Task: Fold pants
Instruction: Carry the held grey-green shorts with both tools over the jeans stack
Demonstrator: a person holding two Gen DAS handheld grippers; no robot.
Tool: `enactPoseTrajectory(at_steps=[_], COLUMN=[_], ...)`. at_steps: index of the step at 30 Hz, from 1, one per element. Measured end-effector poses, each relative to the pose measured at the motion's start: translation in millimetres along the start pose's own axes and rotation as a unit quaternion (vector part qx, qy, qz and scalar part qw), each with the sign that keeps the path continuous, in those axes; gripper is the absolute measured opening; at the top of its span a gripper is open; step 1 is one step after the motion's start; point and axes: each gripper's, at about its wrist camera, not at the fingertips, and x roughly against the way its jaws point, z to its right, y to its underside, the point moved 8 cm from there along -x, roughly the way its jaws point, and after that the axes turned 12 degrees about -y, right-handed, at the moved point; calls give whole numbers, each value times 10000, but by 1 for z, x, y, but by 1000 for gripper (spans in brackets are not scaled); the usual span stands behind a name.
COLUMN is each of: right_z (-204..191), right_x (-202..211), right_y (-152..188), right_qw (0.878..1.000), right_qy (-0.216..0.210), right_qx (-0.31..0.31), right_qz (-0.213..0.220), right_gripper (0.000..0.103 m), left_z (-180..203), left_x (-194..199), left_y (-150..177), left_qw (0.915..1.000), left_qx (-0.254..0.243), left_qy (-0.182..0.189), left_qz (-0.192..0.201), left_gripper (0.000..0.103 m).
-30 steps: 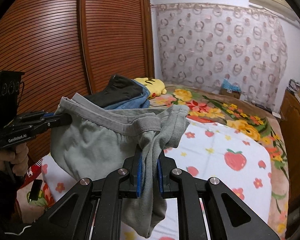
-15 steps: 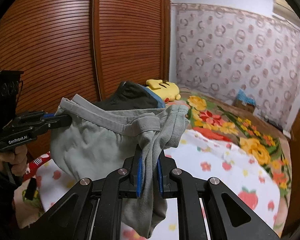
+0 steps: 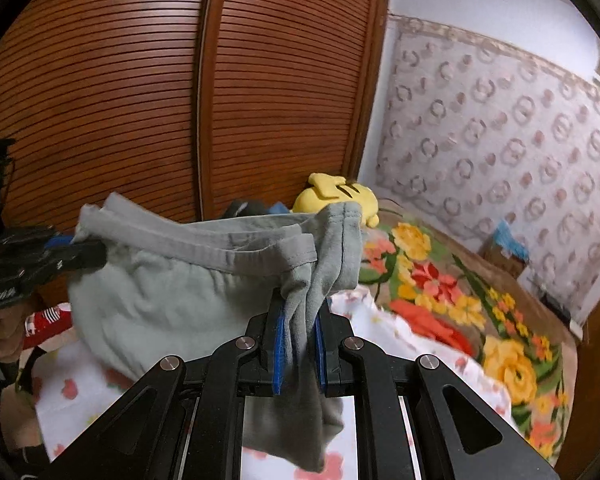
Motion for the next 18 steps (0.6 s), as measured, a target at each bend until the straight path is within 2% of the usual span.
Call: enactPoseTrajectory(at_steps=[7,12,17,18], right_z=[-2,4,7,8], right_x=[-66,-108,-135,-140], right_y=[-34,-47,-46,-43], right_qw=[9983,9982,9982,9982], right_qy=[-163,-468,-515,-525], right_qx=[527,270,202,139], right_qz=[-197,-253,-230,-248], right_gripper=[12,12,13,16], left_z=[-15,-26,-35,-35], left_x=[-11,-11,-19,-19], left_y=[7,16,23,25], left_qw=[9995,9989,9978,9974], left_qx=[200,321,336,341], left_qy=[-206,-293,-478,-522], left_qz=[-91,-169,-311,-359], left_gripper=[15,15,15,15])
